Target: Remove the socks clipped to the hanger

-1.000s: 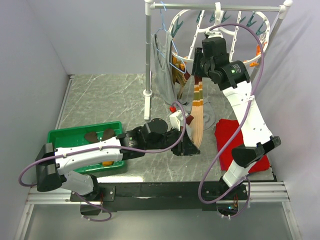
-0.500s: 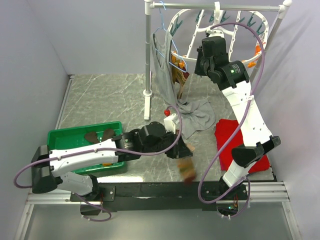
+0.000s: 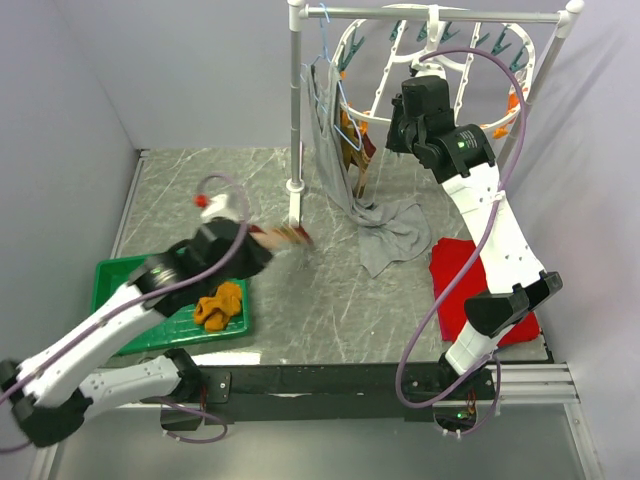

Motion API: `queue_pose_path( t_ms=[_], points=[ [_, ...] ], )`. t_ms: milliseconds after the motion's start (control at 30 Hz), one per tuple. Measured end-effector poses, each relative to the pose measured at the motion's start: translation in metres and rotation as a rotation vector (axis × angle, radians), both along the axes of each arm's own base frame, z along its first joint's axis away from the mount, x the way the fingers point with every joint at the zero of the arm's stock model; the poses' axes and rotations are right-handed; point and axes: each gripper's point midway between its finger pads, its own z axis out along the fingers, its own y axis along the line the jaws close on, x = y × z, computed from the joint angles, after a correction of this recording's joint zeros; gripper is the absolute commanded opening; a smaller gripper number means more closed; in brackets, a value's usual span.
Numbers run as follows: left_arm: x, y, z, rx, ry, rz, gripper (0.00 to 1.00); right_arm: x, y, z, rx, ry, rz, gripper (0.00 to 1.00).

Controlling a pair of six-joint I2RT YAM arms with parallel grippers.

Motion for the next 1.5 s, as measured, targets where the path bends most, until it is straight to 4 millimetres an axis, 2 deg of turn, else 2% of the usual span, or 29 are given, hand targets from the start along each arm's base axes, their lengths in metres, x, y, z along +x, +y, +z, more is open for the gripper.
queue_pose_path(
  t_ms=[100, 200, 300, 367, 633, 933, 1000, 1033, 1067, 1167, 1233, 1400, 1500],
  points=[
    [-0.002, 0.053, 0.016, 0.05, -0.043, 0.145, 0.01, 0.0, 0.001, 0.0, 0.005, -0.001, 0.001, 0.04],
    [-0.005, 0.089, 0.038, 0.071, -0.092, 0.253, 0.01, 0.0, 0.001, 0.0, 0.009, 0.001, 0.001, 0.04],
    [-0.009, 0.113, 0.05, 0.092, -0.122, 0.331, 0.01, 0.0, 0.002, -0.001, 0.012, 0.002, 0.005, 0.04],
    [-0.01, 0.123, 0.047, 0.122, -0.117, 0.361, 0.01, 0.0, 0.003, -0.001, 0.016, 0.003, 0.008, 0.04],
    [-0.014, 0.146, 0.001, 0.266, -0.051, 0.432, 0.01, -0.006, 0.004, 0.004, 0.036, -0.01, 0.022, 0.04],
    [0.007, 0.166, -0.009, 0.35, -0.049, 0.523, 0.02, -0.006, 0.005, -0.001, 0.04, -0.015, 0.026, 0.04],
    [0.013, 0.171, -0.011, 0.382, -0.048, 0.543, 0.16, -0.005, 0.005, -0.003, 0.041, -0.017, 0.026, 0.04],
    [0.016, 0.173, -0.013, 0.398, -0.041, 0.549, 0.28, -0.004, 0.006, -0.003, 0.042, -0.019, 0.026, 0.04],
    [0.018, 0.174, -0.014, 0.409, -0.035, 0.552, 0.63, -0.004, 0.006, -0.003, 0.043, -0.021, 0.026, 0.05],
    [0.022, 0.174, -0.018, 0.403, -0.026, 0.559, 0.99, -0.004, 0.006, -0.003, 0.044, -0.022, 0.026, 0.05],
    [0.021, 0.175, -0.02, 0.388, -0.018, 0.57, 0.96, -0.004, 0.006, -0.003, 0.045, -0.024, 0.027, 0.05],
    [0.021, 0.171, -0.018, 0.35, -0.012, 0.573, 0.99, -0.004, 0.006, -0.003, 0.045, -0.024, 0.029, 0.06],
    [0.025, 0.157, -0.004, 0.274, -0.037, 0.528, 0.86, -0.005, 0.007, -0.002, 0.047, -0.023, 0.032, 0.07]
  ],
)
